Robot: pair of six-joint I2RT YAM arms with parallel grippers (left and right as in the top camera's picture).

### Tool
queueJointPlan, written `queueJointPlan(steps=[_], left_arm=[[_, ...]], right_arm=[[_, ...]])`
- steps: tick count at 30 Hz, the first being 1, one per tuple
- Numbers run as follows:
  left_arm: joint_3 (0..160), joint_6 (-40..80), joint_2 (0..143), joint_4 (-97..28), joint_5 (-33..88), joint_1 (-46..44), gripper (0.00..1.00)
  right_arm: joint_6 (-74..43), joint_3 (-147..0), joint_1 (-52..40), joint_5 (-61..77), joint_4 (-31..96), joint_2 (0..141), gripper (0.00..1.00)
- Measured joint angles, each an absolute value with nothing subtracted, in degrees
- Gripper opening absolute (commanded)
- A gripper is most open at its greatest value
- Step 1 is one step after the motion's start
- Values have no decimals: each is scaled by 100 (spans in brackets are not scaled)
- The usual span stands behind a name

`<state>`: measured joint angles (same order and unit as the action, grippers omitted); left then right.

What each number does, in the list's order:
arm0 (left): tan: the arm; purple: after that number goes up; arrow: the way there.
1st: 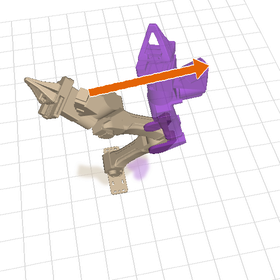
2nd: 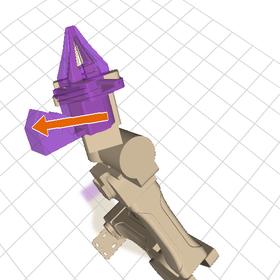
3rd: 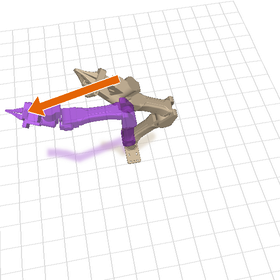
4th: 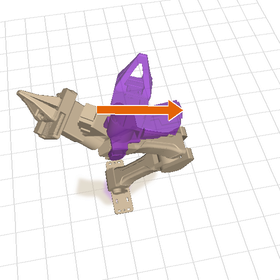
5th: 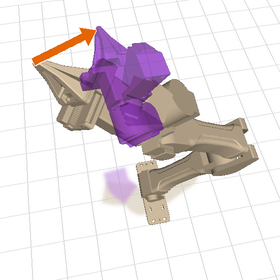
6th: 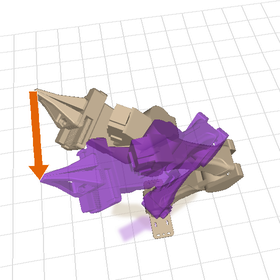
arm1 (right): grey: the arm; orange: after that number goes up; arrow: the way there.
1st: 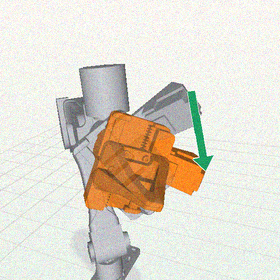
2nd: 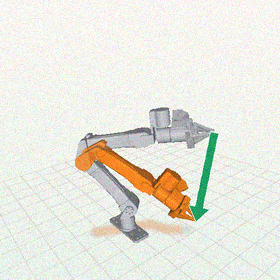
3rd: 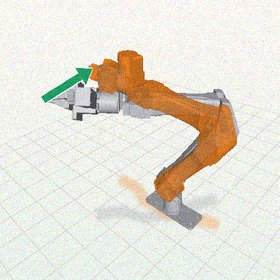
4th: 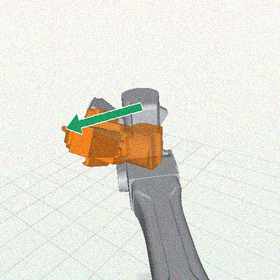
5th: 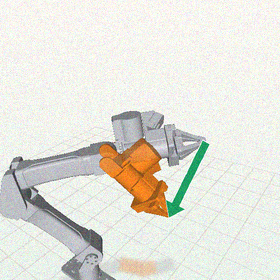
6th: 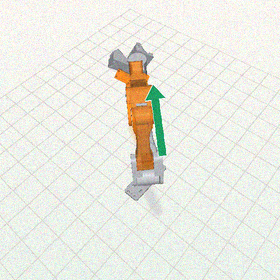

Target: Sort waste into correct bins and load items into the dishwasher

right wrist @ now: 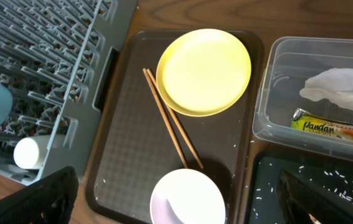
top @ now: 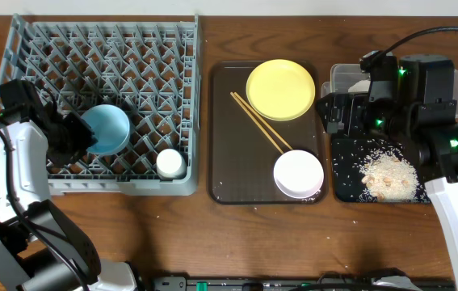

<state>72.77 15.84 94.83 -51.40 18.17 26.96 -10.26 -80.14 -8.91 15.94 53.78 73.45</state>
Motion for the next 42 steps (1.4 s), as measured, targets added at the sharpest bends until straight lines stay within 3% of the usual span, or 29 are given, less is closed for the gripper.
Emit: queueJointPlan(steps=[12,20,25,34,42], left_arm=[[7277,1538,9395,-4921,2008,2692,8],[7269,1476,8023,-4477,1542,2025,7],[7269,1472,7577,-4466,-178,805,7],[7269,1481,8202,-4451,-3618,-1245,8],[7269,1651,9233,-4187,-5653,-1883,7]], right_arm=[[-1026,-8014,-891,1594,5378,7345,99],[-1026,-8014,-891,1594,5378,7345,99],[-1024,-8014,-891,1597,5378,7345,99],[-1026,-8014,-891,1594,5378,7345,99],[-1026,-8014,-891,1592,5376,7345,99]])
